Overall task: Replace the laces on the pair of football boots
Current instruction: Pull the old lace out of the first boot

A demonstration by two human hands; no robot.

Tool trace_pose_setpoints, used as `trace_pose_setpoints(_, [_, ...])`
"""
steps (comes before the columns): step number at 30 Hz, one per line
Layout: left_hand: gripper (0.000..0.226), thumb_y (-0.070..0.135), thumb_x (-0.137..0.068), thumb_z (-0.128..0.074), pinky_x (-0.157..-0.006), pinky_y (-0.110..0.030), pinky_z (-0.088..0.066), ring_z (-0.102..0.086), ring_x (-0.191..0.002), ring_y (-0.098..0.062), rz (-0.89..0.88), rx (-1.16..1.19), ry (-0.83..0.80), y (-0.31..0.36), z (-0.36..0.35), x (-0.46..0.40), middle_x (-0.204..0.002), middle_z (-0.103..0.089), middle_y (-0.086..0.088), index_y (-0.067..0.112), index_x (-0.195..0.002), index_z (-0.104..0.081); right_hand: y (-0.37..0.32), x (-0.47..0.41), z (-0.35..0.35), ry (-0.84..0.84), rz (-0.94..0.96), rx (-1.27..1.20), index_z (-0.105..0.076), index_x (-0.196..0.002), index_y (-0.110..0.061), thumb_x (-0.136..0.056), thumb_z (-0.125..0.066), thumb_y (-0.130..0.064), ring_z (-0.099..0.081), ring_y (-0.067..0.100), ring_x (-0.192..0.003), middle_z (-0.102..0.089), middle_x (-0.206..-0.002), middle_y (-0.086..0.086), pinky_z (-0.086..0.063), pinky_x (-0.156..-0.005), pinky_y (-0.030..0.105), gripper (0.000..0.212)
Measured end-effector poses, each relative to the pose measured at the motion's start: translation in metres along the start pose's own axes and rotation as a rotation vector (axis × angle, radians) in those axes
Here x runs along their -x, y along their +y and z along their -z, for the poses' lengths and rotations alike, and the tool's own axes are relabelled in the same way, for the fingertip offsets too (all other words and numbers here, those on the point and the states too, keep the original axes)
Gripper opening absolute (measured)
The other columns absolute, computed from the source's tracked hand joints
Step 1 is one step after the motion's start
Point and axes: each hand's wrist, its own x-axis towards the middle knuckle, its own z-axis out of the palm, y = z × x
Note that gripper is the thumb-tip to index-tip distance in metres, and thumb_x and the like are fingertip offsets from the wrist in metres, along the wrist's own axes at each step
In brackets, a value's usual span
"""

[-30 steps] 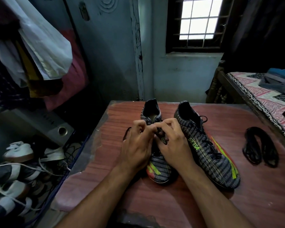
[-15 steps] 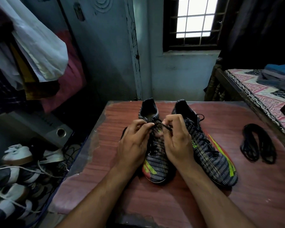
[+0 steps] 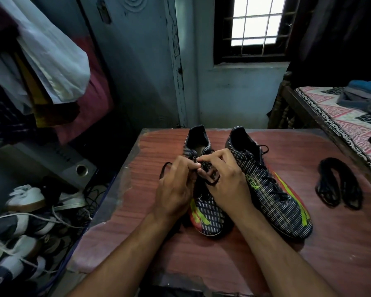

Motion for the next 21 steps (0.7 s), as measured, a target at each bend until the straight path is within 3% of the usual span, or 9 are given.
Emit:
trace_pose_setpoints(2, [0.013, 0.026, -0.103, -0.049, -0.058, -0.047, -0.056, -0.063, -0.092, -0.021, -0.039, -0.046, -0.05, 0.004, 0.001, -0.001, -0.111, -0.055, 0.009, 0.026, -0.114, -0.056, -0.001, 0.001, 0.002, -0.007, 0.005, 0.034, -0.071, -0.109, -0.023, -0.1, -0.046, -0.057, -0.057, 0.005, -0.08, -0.052, -0.106, -0.006, -0.057, -0.061, 0.038, 0.044])
trace_pose_setpoints(5, [0.014, 0.024, -0.101, -0.051, -0.06, -0.041, -0.054, -0.061, -0.096, -0.011, -0.063, -0.121, -0.069, 0.011, 0.003, -0.002, -0.112, -0.058, 0.013, 0.029, -0.113, -0.056, -0.002, 0.0, 0.002, -0.027, 0.003, 0.031, -0.068, -0.115, -0.024, -0.095, -0.048, -0.044, -0.059, 0.009, -0.082, -0.052, -0.107, -0.006, -0.057, -0.063, 0.038, 0.035])
trace_pose_setpoints(7, [0.027, 0.014, -0.096, -0.059, -0.065, -0.037, -0.054, -0.06, -0.097, -0.007, -0.035, -0.106, -0.063, 0.01, 0.001, 0.0, -0.111, -0.058, 0.014, 0.029, -0.116, -0.052, -0.001, 0.0, 0.001, -0.024, 0.011, 0.04, -0.067, -0.111, -0.023, -0.097, -0.054, -0.035, -0.059, 0.009, -0.082, -0.052, -0.106, -0.007, -0.057, -0.061, 0.037, 0.022])
trace_pose_setpoints(9, [0.045, 0.009, -0.089, -0.059, -0.072, -0.041, -0.058, -0.063, -0.099, -0.013, 0.049, -0.056, -0.069, 0.007, -0.001, 0.001, -0.116, -0.056, 0.013, 0.029, -0.128, -0.048, 0.0, 0.001, -0.001, 0.005, 0.002, 0.04, -0.066, -0.107, -0.019, -0.098, -0.063, -0.019, -0.059, 0.008, -0.082, -0.052, -0.105, -0.007, -0.056, -0.063, 0.033, 0.009])
trace_pose_setpoints(11, [0.049, 0.015, -0.09, -0.052, -0.077, -0.046, -0.059, -0.062, -0.101, -0.019, 0.126, -0.042, -0.079, 0.002, -0.003, -0.002, -0.124, -0.051, 0.01, 0.03, -0.137, -0.049, -0.001, 0.0, -0.002, 0.071, -0.024, -0.014, -0.061, -0.106, -0.014, -0.1, -0.061, -0.013, -0.061, 0.008, -0.081, -0.052, -0.104, -0.005, -0.053, -0.064, 0.024, 0.006])
trace_pose_setpoints(14, [0.036, 0.027, -0.099, -0.053, -0.079, -0.043, -0.058, -0.061, -0.104, -0.013, 0.111, -0.12, -0.088, -0.003, -0.006, -0.008, -0.125, -0.049, 0.011, 0.029, -0.134, -0.061, -0.002, -0.004, 0.002, 0.137, -0.019, -0.121, -0.046, -0.107, -0.016, -0.107, -0.047, -0.021, -0.065, 0.01, -0.069, -0.05, -0.1, 0.0, -0.048, -0.055, 0.015, 0.004])
trace_pose_setpoints(16, [0.031, 0.031, -0.102, -0.052, -0.077, -0.042, -0.057, -0.061, -0.103, -0.014, 0.104, -0.129, -0.11, -0.004, -0.007, -0.009, -0.123, -0.052, 0.013, 0.032, -0.131, -0.062, 0.0, -0.005, 0.003, 0.134, -0.034, -0.141, -0.046, -0.107, -0.016, -0.108, -0.046, -0.022, -0.067, 0.007, -0.066, -0.051, -0.101, 0.0, -0.047, -0.053, 0.012, 0.006])
trace_pose_setpoints(19, [0.019, 0.037, -0.102, -0.047, -0.074, -0.045, -0.057, -0.061, -0.098, -0.018, 0.145, -0.109, -0.119, -0.003, -0.006, -0.007, -0.116, -0.052, 0.016, 0.035, -0.118, -0.057, -0.001, -0.004, 0.003, 0.122, -0.054, -0.113, -0.055, -0.106, -0.01, -0.101, -0.06, -0.015, -0.066, 0.005, -0.077, -0.055, -0.103, -0.001, -0.047, -0.063, 0.012, 0.008])
trace_pose_setpoints(21, [0.014, 0.04, -0.103, -0.043, -0.076, -0.049, -0.055, -0.059, -0.096, -0.019, 0.185, -0.045, -0.09, -0.003, -0.005, -0.008, -0.11, -0.05, 0.016, 0.032, -0.109, -0.053, -0.002, -0.003, 0.003, 0.074, -0.031, -0.054, -0.061, -0.108, -0.011, -0.091, -0.071, -0.017, -0.061, 0.005, -0.088, -0.055, -0.109, -0.001, -0.049, -0.072, 0.012, 0.021])
